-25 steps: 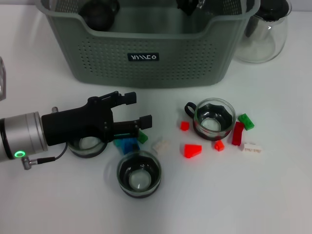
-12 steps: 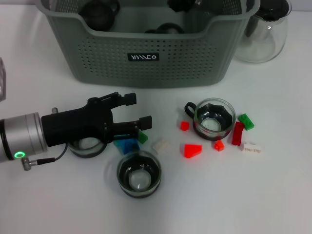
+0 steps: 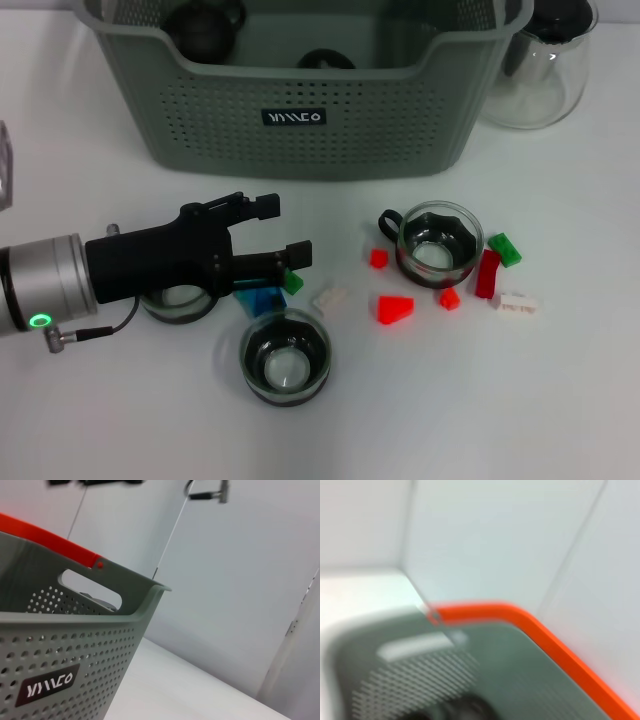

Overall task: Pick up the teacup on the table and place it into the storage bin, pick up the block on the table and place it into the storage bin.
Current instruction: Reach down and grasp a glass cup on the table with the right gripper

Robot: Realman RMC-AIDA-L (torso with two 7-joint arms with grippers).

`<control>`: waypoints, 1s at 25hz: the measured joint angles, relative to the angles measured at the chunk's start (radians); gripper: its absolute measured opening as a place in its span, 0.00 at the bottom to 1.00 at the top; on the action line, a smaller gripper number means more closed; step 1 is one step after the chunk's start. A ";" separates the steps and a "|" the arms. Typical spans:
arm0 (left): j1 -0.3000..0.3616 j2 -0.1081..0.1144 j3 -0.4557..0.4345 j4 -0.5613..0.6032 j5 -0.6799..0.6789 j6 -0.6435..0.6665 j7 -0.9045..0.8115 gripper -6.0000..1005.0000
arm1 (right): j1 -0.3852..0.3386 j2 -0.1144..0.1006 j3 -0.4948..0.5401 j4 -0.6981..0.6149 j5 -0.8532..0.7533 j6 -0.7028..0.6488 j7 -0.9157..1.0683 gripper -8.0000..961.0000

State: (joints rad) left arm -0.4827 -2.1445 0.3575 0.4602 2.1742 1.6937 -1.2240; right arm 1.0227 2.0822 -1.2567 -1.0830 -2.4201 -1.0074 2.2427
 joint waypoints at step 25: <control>-0.005 0.006 0.000 0.000 0.002 -0.005 0.005 0.90 | -0.260 -0.103 0.247 -0.097 0.302 -0.971 -0.402 0.66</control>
State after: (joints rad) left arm -0.4880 -2.1382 0.3574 0.4602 2.1766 1.6883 -1.2186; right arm 0.7629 1.9789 -1.0099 -1.1803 -2.1179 -1.9782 1.8404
